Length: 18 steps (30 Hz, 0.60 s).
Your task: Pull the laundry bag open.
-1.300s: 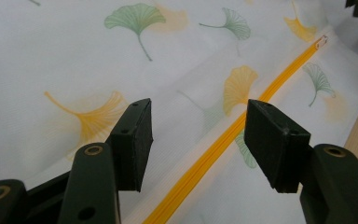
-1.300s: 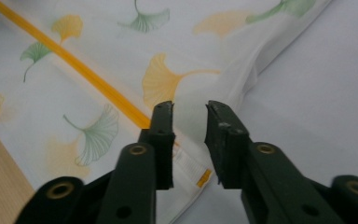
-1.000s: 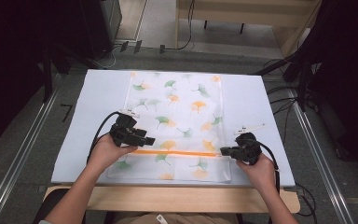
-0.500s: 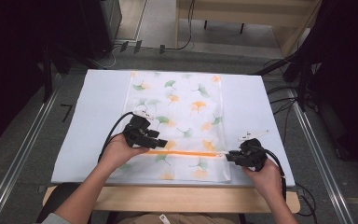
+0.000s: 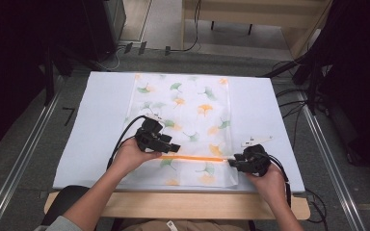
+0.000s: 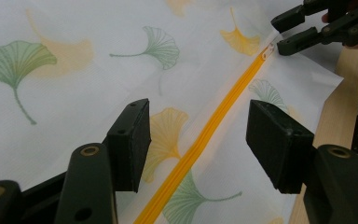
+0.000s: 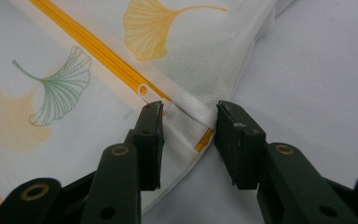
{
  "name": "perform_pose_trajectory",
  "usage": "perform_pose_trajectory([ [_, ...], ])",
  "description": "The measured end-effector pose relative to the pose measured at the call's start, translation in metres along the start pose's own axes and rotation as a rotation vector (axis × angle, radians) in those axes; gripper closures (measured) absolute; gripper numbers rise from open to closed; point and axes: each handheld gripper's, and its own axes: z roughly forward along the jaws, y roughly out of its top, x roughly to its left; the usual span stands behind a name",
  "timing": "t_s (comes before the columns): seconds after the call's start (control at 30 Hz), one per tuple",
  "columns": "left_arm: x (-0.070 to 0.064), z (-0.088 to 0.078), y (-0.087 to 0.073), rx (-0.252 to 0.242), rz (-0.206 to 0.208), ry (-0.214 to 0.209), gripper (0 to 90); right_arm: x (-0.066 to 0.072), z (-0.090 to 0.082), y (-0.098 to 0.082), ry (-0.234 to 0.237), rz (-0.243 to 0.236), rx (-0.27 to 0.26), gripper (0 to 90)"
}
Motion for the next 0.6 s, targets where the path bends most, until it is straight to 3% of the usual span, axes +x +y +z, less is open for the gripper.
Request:
perform_pose_trajectory([
  [0.03, 0.000, 0.000, 0.000, 0.000, 0.000, 0.000, 39.5, 0.000, 0.000, 0.000, 0.000, 0.000, 0.000, 63.9],
  [0.07, -0.001, 0.001, 0.000, -0.010, -0.004, -0.031, 39.3, 0.004, 0.001, 0.000, -0.033, -0.013, 0.002, 65.3],
  [0.27, -0.005, 0.005, -0.001, -0.003, 0.014, -0.039, 40.1, 0.007, 0.001, 0.002, -0.057, -0.008, 0.010, 71.5],
  [0.47, -0.011, 0.011, 0.001, 0.010, 0.013, -0.059, 41.3, 0.006, 0.002, 0.005, -0.020, 0.015, 0.020, 83.7],
  [0.6, -0.015, 0.015, 0.001, 0.014, 0.010, -0.054, 42.7, 0.002, 0.001, 0.006, 0.025, 0.033, 0.029, 85.1],
])
